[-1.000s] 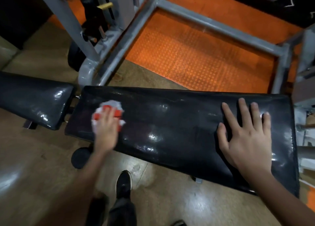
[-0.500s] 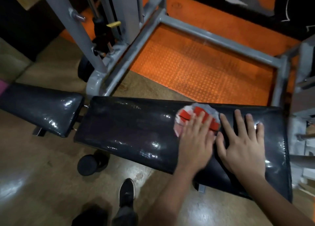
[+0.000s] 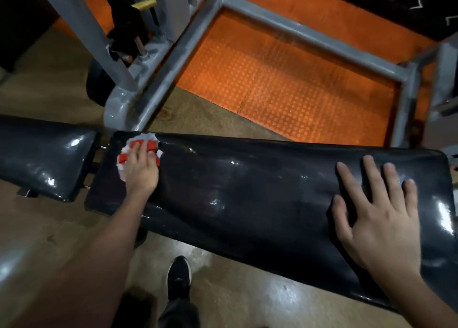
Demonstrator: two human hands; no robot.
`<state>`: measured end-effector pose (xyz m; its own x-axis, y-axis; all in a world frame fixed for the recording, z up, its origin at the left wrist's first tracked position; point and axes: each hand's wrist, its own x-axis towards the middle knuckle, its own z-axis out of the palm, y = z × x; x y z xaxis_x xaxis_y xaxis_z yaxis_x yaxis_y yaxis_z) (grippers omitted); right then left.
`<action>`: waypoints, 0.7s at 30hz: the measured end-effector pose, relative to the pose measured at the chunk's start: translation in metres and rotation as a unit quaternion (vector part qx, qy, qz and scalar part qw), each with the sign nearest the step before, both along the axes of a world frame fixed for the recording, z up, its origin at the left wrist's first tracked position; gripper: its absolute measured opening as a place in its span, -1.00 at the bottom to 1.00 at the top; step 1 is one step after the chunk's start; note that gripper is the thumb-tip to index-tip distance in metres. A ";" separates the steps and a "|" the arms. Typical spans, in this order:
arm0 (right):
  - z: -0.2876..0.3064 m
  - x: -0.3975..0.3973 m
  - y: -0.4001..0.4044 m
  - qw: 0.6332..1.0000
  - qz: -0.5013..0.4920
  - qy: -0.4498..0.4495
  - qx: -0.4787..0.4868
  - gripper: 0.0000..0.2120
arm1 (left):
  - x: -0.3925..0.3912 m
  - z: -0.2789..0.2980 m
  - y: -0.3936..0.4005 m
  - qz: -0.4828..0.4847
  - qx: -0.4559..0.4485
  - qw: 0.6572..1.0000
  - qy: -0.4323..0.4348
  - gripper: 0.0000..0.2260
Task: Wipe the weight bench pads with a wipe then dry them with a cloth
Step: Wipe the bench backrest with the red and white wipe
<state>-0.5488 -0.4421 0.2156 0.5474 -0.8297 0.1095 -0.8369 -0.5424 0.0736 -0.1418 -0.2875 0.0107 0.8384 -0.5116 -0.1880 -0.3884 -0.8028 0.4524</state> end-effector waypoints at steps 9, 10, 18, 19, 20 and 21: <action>0.013 0.010 0.007 1.000 -0.015 -0.006 -0.012 -0.44 | -0.192 0.102 -0.078 -0.288 -0.154 0.945 0.016 -0.58; 0.013 0.009 0.007 1.000 -0.015 -0.004 -0.010 -0.43 | -0.207 0.113 -0.076 -0.283 -0.153 0.946 0.047 -0.56; 0.011 0.041 0.012 0.993 -0.060 -0.101 0.032 -0.51 | -0.186 0.131 -0.065 -0.306 -0.127 0.936 0.123 -0.50; 0.007 0.056 0.017 0.992 -0.041 -0.111 0.044 -0.54 | -0.186 0.132 -0.063 -0.304 -0.120 0.936 0.130 -0.51; 0.003 0.072 0.021 0.992 -0.017 -0.108 0.060 -0.54 | -0.184 0.133 -0.063 -0.302 -0.117 0.936 0.137 -0.52; -0.003 0.085 0.026 0.993 0.005 -0.096 0.073 -0.53 | -0.181 0.132 -0.061 -0.297 -0.118 0.937 0.143 -0.51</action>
<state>-0.4635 -0.4165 0.2128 0.5356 -0.8396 0.0907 -0.8229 -0.5431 -0.1669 -0.3233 -0.3486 0.1431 0.3258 -0.9274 -0.1838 -0.5704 -0.3479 0.7440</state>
